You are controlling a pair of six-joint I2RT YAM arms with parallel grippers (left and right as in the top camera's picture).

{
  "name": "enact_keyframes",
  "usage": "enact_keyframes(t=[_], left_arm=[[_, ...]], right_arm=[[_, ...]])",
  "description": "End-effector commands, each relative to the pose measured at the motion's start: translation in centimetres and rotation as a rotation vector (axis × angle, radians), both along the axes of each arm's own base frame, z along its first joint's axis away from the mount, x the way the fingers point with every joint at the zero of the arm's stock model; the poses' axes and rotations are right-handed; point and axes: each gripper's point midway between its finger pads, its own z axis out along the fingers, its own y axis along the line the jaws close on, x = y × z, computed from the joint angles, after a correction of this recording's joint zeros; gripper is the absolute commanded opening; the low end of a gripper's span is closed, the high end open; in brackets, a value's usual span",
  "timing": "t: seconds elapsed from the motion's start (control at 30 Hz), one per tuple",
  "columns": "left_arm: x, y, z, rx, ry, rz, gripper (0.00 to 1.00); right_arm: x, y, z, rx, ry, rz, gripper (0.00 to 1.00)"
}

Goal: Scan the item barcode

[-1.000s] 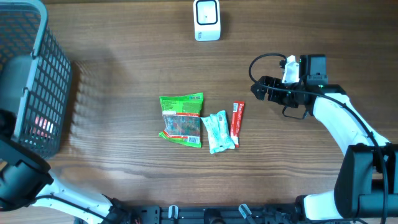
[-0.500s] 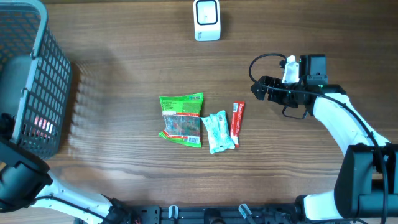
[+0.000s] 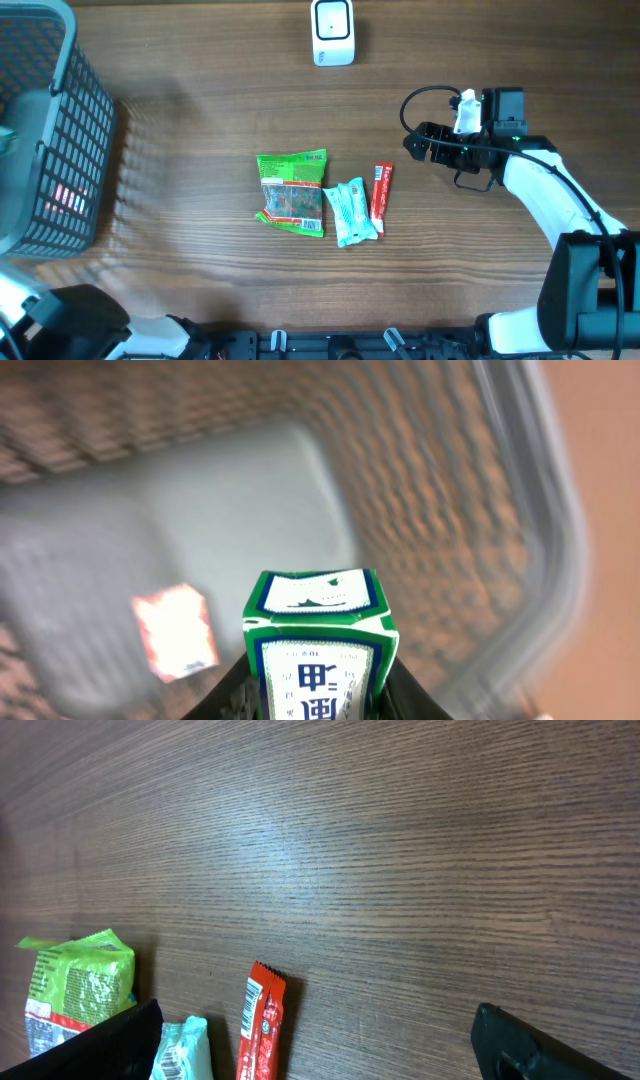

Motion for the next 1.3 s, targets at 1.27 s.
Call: enact_keyframes(t=[1.27], left_arm=[[-4.8, -55.2, 2.3, -0.418, -0.036, -1.622, 0.22]], right_arm=[[-10.7, 13.7, 24.9, 0.293, -0.767, 0.755, 0.64]])
